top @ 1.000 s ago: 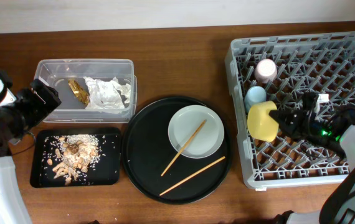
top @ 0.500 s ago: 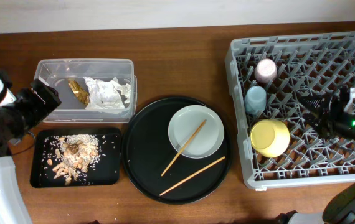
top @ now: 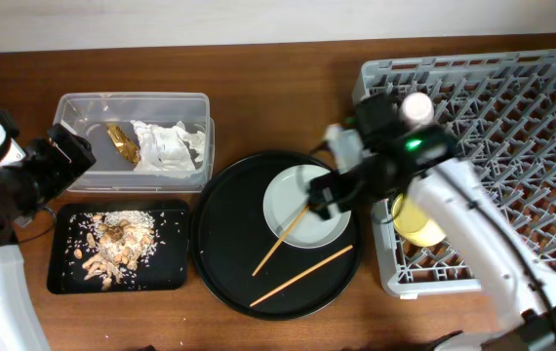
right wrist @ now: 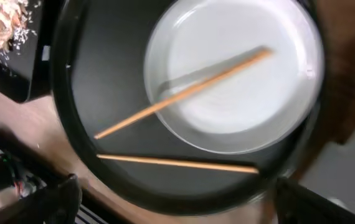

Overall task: Sort waste into correct bins and load items into the dishwasher rack
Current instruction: 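Move the right gripper to a chopstick on the round tray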

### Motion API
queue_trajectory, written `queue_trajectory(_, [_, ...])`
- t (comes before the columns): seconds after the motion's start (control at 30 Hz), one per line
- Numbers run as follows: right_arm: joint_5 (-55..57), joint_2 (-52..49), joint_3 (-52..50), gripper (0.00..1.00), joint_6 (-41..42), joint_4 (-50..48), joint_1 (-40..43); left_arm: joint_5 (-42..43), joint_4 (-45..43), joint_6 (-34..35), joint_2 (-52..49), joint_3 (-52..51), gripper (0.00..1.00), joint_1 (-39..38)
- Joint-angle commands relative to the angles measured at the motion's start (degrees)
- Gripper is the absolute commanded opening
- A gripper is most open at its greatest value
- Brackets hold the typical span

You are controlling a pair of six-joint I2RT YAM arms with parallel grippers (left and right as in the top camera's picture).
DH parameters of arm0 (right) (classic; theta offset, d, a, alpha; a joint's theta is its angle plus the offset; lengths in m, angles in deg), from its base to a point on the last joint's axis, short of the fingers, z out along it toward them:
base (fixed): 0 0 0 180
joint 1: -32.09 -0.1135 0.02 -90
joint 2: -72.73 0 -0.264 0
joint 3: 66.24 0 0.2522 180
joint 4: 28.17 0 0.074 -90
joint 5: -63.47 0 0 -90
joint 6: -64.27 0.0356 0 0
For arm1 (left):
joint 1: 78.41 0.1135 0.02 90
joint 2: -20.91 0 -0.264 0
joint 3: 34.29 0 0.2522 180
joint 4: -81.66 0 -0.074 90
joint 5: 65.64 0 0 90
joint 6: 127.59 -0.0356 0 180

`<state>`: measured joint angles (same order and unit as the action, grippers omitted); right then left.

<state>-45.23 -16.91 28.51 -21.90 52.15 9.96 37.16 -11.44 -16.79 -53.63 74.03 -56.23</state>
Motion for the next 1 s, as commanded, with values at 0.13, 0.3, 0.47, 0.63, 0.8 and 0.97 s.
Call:
queue_trajectory(0.13, [4.0,-2.8,-3.5,0.61,30.3,-9.4,-18.5,-0.2,0.0,0.2,0.0,0.2,0.99,0.2])
queue_trajectory(0.3, [4.6,-5.6,-13.9,0.45,52.1,-21.6,-24.2,-0.2,0.0,0.2,0.0,0.2,0.99,0.2])
queue_trajectory(0.47, [6.3,-7.2,-23.0,0.4,60.2,-32.3,-24.5,-0.2,0.0,0.2,0.0,0.2,0.99,0.2])
queue_trajectory(0.63, [7.5,-7.3,-25.2,0.33,64.3,-37.5,-24.7,-0.2,0.0,0.2,0.0,0.2,0.99,0.2])
queue_trajectory(0.8, [10.7,-7.3,-25.6,0.32,69.0,-39.6,-27.0,-0.2,0.0,0.2,0.0,0.2,0.99,0.2])
queue_trajectory(0.97, [13.0,-7.3,-25.7,0.33,70.7,-39.4,-27.8,-0.2,0.0,0.2,0.0,0.2,0.99,0.2])
